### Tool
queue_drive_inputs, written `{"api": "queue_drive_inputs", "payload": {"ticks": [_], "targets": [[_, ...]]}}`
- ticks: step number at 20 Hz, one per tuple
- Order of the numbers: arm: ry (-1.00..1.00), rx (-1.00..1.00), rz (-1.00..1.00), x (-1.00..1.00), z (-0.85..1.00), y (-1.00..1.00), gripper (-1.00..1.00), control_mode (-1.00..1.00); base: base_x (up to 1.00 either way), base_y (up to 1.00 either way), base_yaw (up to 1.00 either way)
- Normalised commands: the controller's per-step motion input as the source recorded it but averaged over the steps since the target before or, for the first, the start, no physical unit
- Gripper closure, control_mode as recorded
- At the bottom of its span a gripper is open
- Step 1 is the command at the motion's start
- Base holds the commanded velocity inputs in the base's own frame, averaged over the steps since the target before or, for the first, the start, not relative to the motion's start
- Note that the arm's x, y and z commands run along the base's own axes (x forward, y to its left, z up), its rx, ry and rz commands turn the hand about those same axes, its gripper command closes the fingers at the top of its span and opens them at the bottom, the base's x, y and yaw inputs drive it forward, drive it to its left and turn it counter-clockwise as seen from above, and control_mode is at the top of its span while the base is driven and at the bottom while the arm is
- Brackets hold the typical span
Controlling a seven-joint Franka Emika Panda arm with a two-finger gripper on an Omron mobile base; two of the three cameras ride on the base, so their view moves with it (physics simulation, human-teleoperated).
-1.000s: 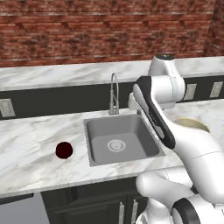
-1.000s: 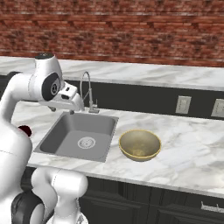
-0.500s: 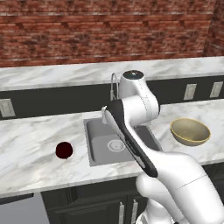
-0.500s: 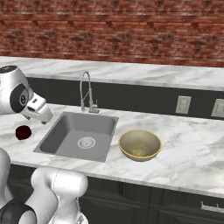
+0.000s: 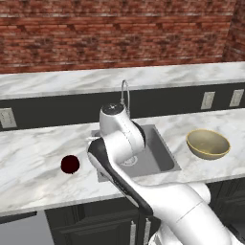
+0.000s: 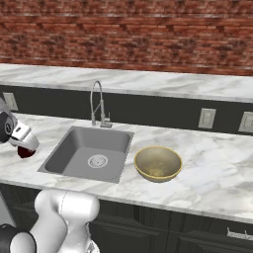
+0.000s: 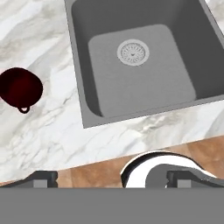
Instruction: Pick the mug and place it in the sink. Pick the bowl and place it in the open cabinet and then close the cabinet.
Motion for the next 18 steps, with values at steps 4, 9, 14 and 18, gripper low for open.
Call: {"api": "queue_drive_inputs", "payload": {"ticks": [4,9,14,18], "targets": [[0.00,-0.09,0.07,0.06,-0.30,0.45,-1.00,-1.00,0.00,0.00,0.00],[0.00,-0.02,0.09,0.27,-0.30,0.75,-1.00,-1.00,0.00,0.00,0.00],[0.00,0.00,0.03,0.42,-0.30,0.87,-1.00,-1.00,0.00,0.00,0.00],[0.01,0.00,0.02,0.58,-0.34,0.62,-1.00,-1.00,0.00,0.00,0.00]]}}
